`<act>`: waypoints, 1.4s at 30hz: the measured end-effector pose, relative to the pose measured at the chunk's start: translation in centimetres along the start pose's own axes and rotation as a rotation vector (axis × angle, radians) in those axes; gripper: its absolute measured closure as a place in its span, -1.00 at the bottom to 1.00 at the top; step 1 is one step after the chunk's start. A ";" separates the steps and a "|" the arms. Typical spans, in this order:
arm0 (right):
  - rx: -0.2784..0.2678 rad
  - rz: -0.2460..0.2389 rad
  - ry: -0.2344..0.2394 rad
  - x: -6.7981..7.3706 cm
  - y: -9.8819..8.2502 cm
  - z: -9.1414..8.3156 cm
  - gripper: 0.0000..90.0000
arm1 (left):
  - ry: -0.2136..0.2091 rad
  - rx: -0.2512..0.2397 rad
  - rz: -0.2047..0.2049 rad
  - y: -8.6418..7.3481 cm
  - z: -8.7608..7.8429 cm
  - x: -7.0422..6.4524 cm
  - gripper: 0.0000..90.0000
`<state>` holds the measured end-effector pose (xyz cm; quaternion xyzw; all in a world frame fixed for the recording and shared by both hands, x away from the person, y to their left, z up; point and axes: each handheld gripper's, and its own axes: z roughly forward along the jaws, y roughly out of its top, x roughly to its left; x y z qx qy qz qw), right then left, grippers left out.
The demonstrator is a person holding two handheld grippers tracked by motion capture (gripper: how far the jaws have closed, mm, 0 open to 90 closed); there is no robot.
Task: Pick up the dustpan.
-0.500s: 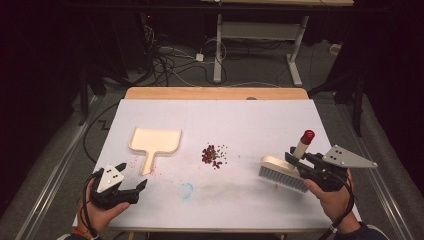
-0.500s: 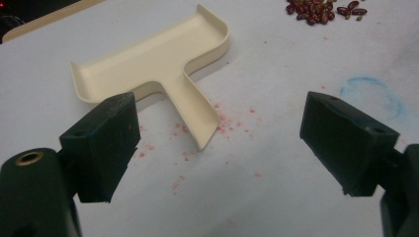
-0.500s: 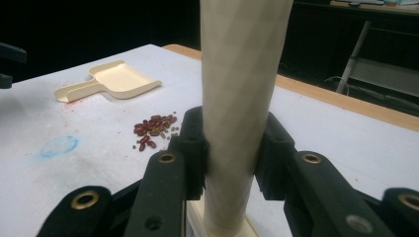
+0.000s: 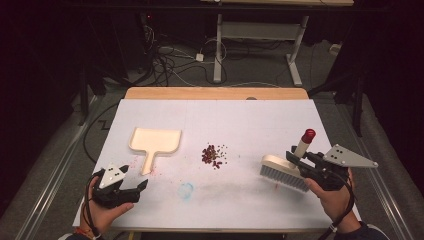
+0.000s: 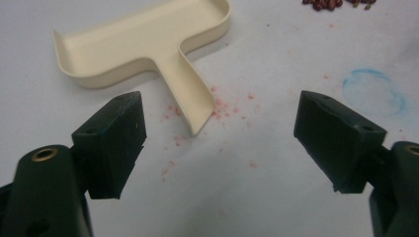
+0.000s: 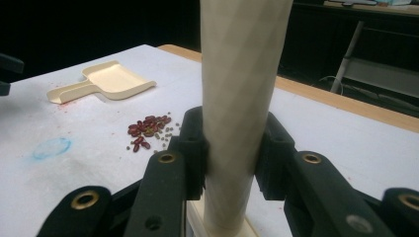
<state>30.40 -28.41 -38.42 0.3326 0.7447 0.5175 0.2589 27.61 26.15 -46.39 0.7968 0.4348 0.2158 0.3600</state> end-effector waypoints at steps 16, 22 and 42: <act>0.016 -0.007 0.001 0.2 -0.1 0.3 0.56 | 0.017 0.131 -0.084 2.7 4.6 1.6 -0.46; 0.016 -0.007 -0.002 0.3 -0.1 0.4 0.56 | 0.026 0.210 -0.143 3.9 7.8 2.3 -0.34; 0.021 -0.009 0.004 0.4 -0.1 0.5 0.56 | 0.042 0.236 -0.174 4.5 8.8 3.4 0.41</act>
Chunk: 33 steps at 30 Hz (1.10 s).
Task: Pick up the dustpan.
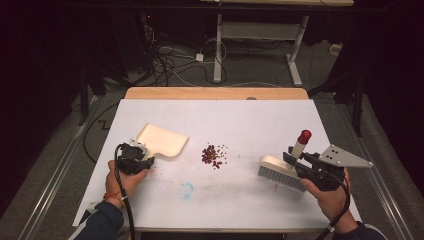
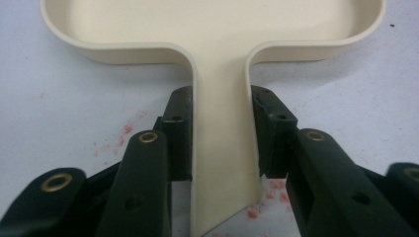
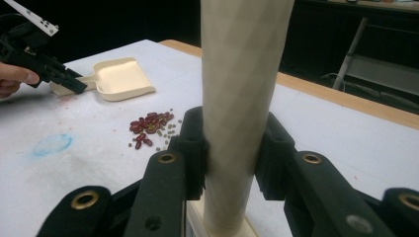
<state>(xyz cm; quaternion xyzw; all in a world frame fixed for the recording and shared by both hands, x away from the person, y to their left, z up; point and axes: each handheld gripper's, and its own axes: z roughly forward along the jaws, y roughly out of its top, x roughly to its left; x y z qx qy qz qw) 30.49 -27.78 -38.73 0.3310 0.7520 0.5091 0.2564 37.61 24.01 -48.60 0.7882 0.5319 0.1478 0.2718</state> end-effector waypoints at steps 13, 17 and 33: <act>-0.001 0.003 -0.004 -0.1 -0.1 0.0 0.56 | 0.005 -0.005 0.048 0.2 -0.1 0.0 0.42; -0.002 0.005 -0.006 -0.2 -0.1 -0.1 0.56 | 0.001 -0.001 0.050 0.2 -0.3 0.0 0.42; -0.002 0.015 -0.010 -0.3 -0.1 -0.1 0.56 | 0.013 -0.022 0.098 0.5 -2.2 -0.3 0.42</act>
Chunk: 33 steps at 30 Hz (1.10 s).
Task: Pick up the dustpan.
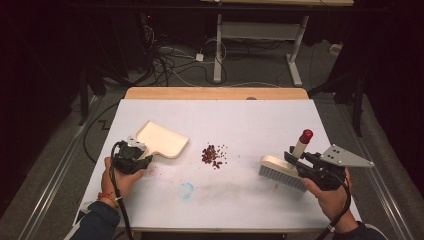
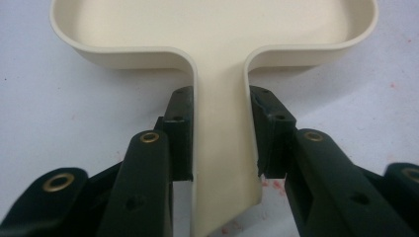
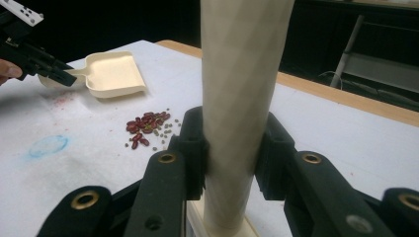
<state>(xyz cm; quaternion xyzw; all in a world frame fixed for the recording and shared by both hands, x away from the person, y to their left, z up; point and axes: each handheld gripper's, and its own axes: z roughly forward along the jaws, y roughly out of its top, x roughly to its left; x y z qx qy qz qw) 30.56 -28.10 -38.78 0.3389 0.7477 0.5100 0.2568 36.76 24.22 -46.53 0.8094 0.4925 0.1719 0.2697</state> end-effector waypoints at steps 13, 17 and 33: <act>-0.025 0.009 -0.019 -0.3 0.1 -0.4 0.56 | -0.061 -0.028 0.091 -1.1 -3.2 -1.9 0.42; -0.024 0.006 -0.020 -0.2 0.1 -0.4 0.56 | -0.084 -0.032 0.124 -1.5 -4.0 -2.8 0.42; -0.009 0.005 -0.004 -0.2 0.3 0.5 0.56 | -0.178 0.001 0.199 -4.5 -5.3 -5.0 0.42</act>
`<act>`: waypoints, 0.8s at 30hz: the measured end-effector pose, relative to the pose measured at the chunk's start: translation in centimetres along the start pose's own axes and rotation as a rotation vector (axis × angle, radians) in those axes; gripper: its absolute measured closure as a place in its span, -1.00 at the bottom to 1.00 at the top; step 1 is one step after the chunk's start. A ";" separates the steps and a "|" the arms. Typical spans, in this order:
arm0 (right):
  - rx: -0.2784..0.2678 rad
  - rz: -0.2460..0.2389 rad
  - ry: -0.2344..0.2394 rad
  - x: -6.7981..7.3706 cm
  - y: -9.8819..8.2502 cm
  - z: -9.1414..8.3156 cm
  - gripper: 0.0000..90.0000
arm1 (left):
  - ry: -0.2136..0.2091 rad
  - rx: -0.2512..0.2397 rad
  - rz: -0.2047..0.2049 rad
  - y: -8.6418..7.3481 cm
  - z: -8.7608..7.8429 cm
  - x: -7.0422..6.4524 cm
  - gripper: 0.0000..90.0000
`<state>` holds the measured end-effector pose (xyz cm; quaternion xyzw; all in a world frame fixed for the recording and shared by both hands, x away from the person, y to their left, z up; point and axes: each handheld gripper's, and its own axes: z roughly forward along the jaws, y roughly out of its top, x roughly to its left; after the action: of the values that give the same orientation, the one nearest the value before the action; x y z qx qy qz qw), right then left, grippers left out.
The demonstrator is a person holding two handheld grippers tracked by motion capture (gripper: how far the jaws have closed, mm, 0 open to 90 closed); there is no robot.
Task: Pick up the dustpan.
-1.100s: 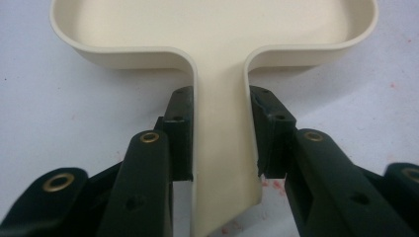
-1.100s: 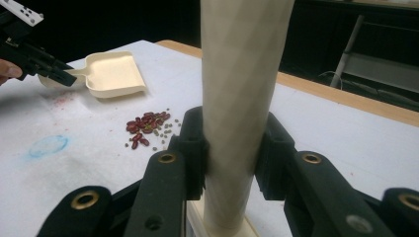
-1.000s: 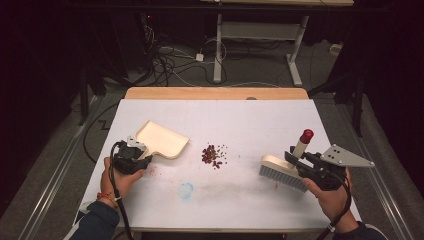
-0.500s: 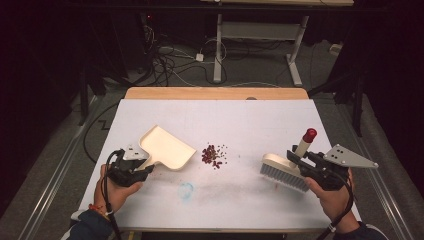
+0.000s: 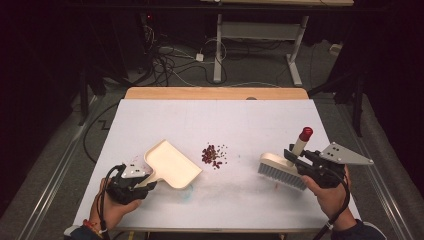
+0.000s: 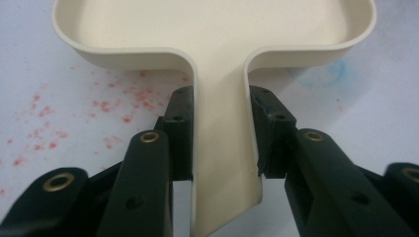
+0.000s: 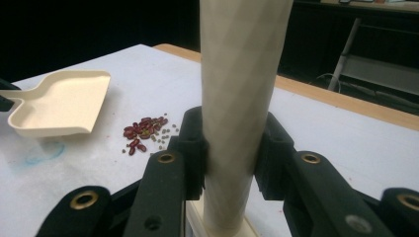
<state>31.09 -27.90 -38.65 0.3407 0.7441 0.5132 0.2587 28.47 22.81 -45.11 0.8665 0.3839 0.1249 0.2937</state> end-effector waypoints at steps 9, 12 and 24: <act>0.007 0.003 -0.001 0.0 0.2 0.5 0.56 | -0.039 0.015 0.021 -0.4 0.3 -0.7 0.42; 0.008 -0.003 0.007 0.1 0.3 0.8 0.56 | -0.049 0.023 0.029 -0.4 0.5 -1.0 0.42; 0.006 -0.003 0.010 -0.1 0.7 1.8 0.56 | -0.077 0.051 0.068 0.2 1.6 -1.8 0.42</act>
<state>32.61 -26.76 -38.61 0.3376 0.7476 0.5121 0.2546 28.09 20.71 -46.28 0.8903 0.3458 0.0914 0.2818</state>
